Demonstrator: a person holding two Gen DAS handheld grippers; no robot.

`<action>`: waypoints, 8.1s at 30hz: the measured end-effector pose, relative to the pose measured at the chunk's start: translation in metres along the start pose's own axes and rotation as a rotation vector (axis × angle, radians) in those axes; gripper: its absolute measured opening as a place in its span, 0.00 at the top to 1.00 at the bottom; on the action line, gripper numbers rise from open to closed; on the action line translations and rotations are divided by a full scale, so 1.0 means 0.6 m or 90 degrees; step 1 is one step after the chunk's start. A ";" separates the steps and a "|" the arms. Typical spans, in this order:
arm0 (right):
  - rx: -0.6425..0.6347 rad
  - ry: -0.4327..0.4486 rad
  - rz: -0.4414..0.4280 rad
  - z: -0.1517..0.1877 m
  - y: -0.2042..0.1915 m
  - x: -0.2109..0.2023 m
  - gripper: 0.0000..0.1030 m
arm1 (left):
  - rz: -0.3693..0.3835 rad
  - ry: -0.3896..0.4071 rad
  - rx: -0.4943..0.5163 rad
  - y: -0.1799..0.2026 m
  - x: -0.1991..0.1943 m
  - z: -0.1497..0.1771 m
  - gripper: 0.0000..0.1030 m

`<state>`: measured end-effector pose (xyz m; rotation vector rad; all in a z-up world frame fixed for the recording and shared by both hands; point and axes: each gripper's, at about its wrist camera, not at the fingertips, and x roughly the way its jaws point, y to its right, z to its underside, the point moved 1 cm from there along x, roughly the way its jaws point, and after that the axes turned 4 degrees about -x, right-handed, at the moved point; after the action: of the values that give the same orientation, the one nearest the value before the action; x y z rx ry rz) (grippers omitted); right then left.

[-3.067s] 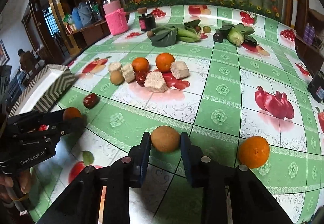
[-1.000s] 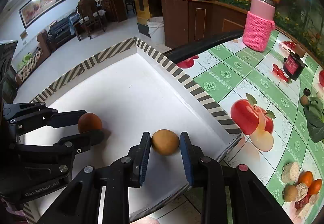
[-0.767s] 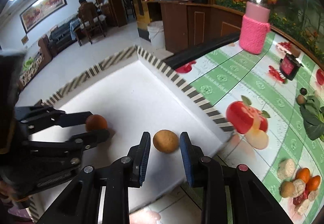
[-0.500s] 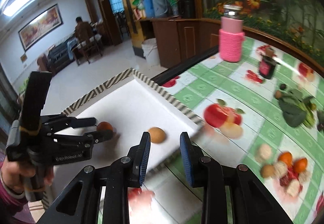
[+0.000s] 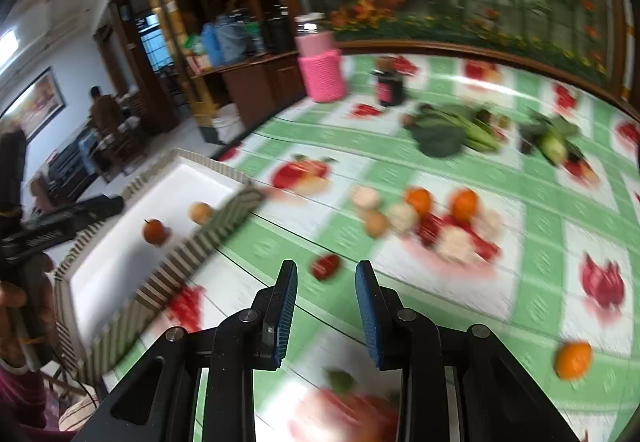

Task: Organize fruits
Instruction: 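Grasp the mandarin with right gripper while left gripper grasps the red date, then carry mandarin and red date into the white tray and release both, then move both open grippers back from the tray toward the table fruits, then grasp the beige cube with right gripper while left gripper grasps a tan round fruit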

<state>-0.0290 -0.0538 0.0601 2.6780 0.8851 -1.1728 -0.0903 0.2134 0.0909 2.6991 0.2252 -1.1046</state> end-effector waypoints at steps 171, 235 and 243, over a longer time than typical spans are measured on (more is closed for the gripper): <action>-0.077 -0.034 -0.093 0.010 -0.125 0.016 0.66 | -0.093 0.019 0.045 0.004 -0.007 0.028 0.35; 0.035 -0.040 0.043 0.031 0.122 0.016 0.63 | 0.043 -0.066 0.099 0.266 0.127 0.030 0.35; 0.023 -0.047 0.057 0.018 0.127 0.034 0.63 | 0.044 -0.071 0.095 0.273 0.147 0.022 0.35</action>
<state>0.0162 -0.1105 0.0272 2.6513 0.7320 -1.2704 -0.0006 0.0571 0.0429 2.7374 0.0323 -1.2948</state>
